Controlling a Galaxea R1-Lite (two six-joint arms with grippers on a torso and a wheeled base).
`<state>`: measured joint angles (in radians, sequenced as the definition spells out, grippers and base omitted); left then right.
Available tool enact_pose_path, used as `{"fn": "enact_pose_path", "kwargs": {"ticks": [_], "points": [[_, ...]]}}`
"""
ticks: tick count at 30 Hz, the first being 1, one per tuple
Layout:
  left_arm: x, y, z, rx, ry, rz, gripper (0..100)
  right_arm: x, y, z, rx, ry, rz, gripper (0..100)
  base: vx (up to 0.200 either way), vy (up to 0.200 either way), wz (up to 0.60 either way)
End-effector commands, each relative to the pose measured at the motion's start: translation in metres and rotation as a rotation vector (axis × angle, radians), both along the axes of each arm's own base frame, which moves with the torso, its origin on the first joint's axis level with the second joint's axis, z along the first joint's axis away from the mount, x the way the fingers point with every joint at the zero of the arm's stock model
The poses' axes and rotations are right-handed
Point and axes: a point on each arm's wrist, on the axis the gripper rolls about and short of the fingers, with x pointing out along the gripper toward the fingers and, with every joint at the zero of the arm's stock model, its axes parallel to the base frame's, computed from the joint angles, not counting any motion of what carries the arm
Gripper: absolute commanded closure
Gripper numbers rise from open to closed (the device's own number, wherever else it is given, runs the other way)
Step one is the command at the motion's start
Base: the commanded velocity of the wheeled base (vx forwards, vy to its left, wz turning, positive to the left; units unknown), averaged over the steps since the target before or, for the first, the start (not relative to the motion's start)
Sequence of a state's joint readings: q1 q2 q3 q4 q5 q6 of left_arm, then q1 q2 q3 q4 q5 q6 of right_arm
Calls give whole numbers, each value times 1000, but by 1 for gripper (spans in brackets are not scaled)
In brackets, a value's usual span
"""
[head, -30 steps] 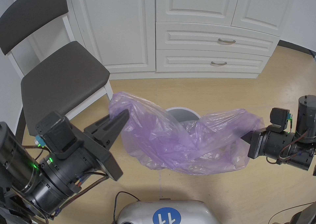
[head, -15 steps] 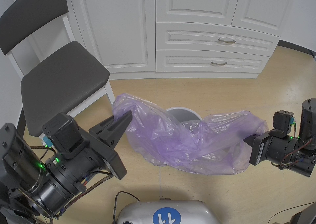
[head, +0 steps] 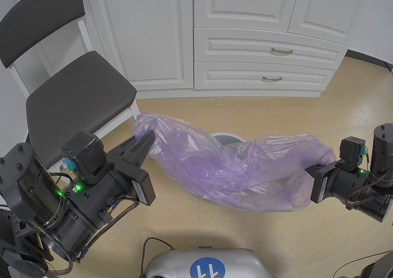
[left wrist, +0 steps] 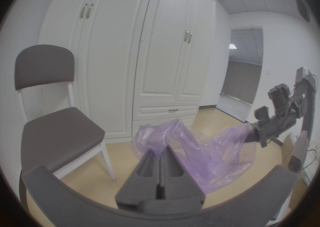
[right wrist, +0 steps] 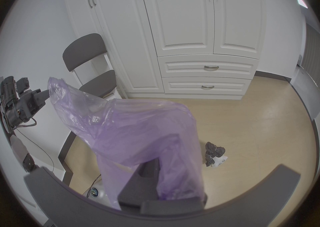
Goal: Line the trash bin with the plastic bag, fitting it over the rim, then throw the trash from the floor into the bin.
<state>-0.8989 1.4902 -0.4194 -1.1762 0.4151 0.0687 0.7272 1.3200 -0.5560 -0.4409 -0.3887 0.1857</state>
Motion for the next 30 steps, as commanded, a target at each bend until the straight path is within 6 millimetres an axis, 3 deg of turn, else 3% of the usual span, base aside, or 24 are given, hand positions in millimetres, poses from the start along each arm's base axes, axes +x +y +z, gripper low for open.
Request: {"fn": "enact_pose_path", "kwargs": {"ticks": [1, 12, 21, 30], "points": [[5, -4, 2, -5, -2, 21, 100, 1, 1, -3, -8, 8, 1, 100, 0, 0, 0], [18, 2, -1, 29, 48, 78, 100, 2, -7, -5, -43, 0, -28, 100, 0, 0, 0], [34, 9, 13, -75, 176, 140, 100, 20, -17, -11, -65, 27, -122, 100, 0, 0, 0], [35, 14, 21, -56, 246, 158, 100, 31, -33, -12, -96, 25, -203, 100, 0, 0, 0]]}}
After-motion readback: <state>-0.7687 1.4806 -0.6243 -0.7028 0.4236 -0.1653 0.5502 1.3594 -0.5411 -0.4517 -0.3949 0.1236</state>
